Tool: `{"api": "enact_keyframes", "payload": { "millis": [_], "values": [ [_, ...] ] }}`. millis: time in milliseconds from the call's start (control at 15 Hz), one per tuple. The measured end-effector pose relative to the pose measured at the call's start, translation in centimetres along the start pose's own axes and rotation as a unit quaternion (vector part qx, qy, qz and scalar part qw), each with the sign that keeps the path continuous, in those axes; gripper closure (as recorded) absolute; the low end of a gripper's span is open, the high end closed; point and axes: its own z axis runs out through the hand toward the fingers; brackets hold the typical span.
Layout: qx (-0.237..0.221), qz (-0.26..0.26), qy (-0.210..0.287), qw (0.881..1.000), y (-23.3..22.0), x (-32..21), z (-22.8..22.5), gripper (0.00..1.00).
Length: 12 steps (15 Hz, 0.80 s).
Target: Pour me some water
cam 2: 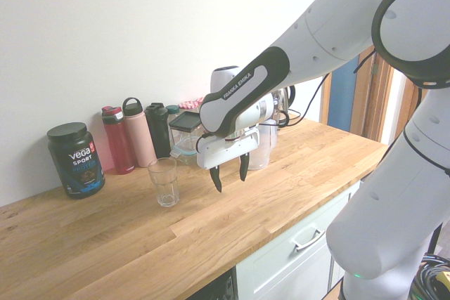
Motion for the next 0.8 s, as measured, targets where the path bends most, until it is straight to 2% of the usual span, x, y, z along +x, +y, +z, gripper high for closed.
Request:
{"api": "enact_keyframes", "payload": {
  "millis": [200, 467, 667, 800],
  "values": [
    [0.004, -0.002, 0.007, 1.000, -0.3, 0.3, -0.6, 0.00],
    [0.043, -0.024, 0.033, 0.998, -1.4, 2.3, -8.7, 0.00],
    [0.096, -0.050, 0.054, 0.993, 2.6, 3.9, -16.1, 0.00],
    [0.110, -0.055, 0.070, 0.990, 5.9, 4.6, -18.6, 0.00]
  ]
}}
